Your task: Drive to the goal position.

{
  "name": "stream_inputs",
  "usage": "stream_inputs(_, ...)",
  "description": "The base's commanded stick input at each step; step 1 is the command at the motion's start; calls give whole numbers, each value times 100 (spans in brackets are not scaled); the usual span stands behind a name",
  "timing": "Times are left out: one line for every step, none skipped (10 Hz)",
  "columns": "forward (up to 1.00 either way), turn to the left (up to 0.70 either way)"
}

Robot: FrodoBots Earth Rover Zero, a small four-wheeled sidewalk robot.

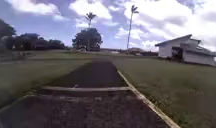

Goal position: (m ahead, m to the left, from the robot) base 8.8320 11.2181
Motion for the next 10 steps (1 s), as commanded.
stream_inputs(50, 0)
stream_inputs(50, 0)
stream_inputs(50, 0)
stream_inputs(50, 0)
stream_inputs(50, 0)
stream_inputs(50, 0)
stream_inputs(50, 0)
stream_inputs(50, 0)
stream_inputs(50, 0)
stream_inputs(50, 0)
